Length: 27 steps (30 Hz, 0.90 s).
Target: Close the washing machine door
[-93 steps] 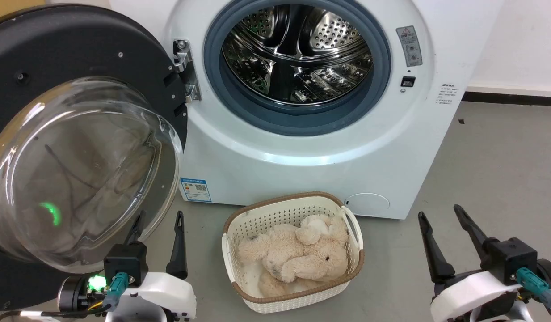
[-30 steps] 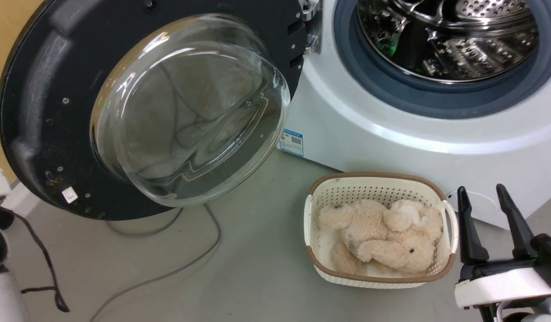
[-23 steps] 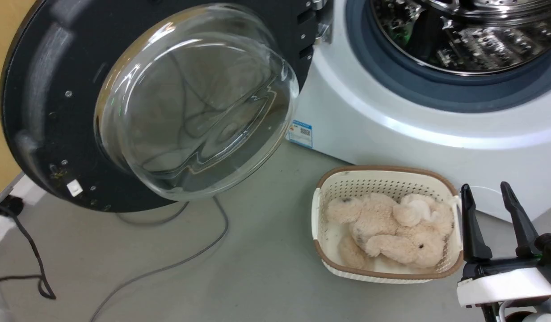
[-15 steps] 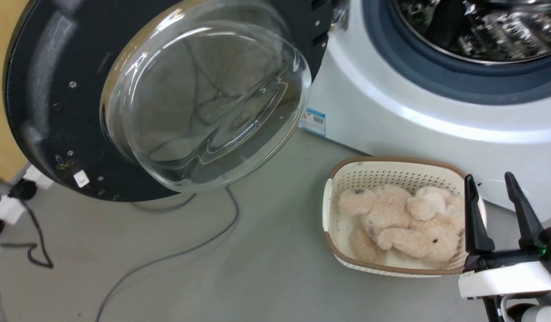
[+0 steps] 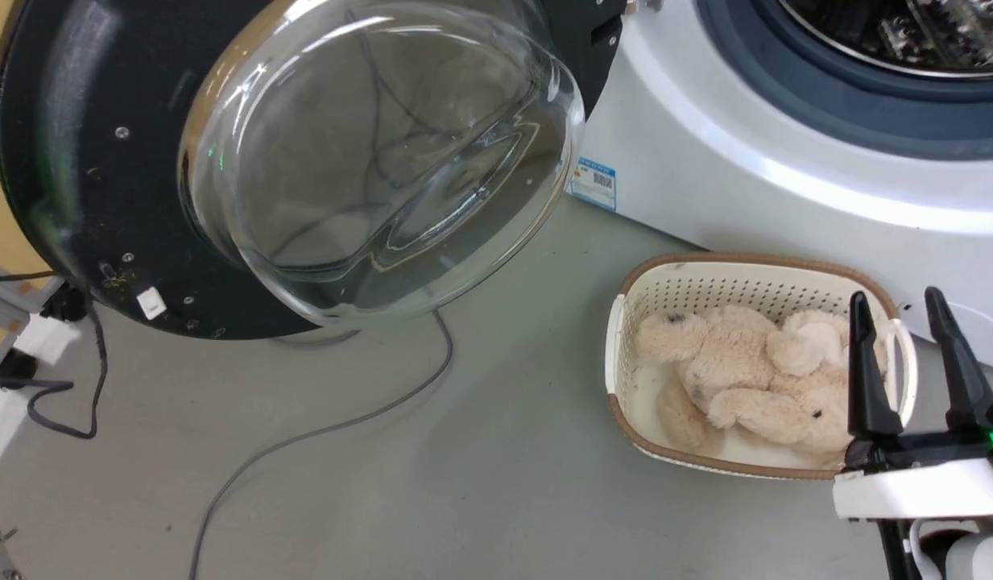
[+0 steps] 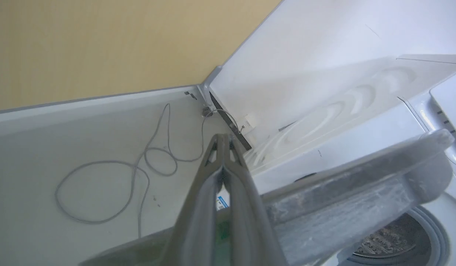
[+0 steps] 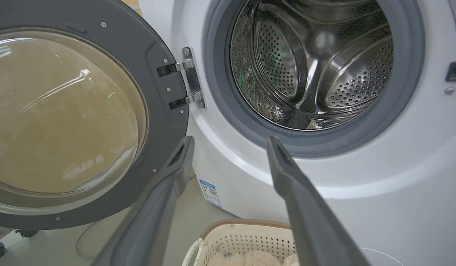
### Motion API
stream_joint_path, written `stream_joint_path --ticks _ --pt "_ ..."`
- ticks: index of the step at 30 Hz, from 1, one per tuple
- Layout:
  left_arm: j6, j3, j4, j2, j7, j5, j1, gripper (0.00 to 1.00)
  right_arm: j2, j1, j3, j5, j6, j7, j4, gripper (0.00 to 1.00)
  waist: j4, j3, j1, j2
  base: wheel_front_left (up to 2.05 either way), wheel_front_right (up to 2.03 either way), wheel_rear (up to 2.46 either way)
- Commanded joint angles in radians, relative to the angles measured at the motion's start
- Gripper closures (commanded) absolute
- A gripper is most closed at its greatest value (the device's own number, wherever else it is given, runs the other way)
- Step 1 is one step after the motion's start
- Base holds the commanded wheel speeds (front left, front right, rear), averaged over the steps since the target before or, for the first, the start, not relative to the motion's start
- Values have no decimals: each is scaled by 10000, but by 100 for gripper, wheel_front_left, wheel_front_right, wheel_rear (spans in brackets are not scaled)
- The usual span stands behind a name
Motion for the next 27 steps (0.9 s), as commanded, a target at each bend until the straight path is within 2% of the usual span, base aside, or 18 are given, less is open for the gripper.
stream_joint_path --ticks 1,8,14,27 --pt "-77 -133 -96 155 401 -447 16 100 30 -239 -47 6 7 -112 -93 0 86 148 -1 0 0 0 0" --pt "-149 -989 -488 458 1746 -1643 479 100 32 -430 -96 36 7 -258 -153 0 267 419 -1 0 0 0 0" --pt "-210 -1701 -1350 722 2743 -2904 974 100 34 -381 -344 156 8 -382 -166 0 621 433 -1 0 0 0 0" --pt "-216 -3774 -4612 829 3332 -4028 2853 100 34 -125 -392 480 8 -394 6 0 896 -240 -1 0 0 0 0"
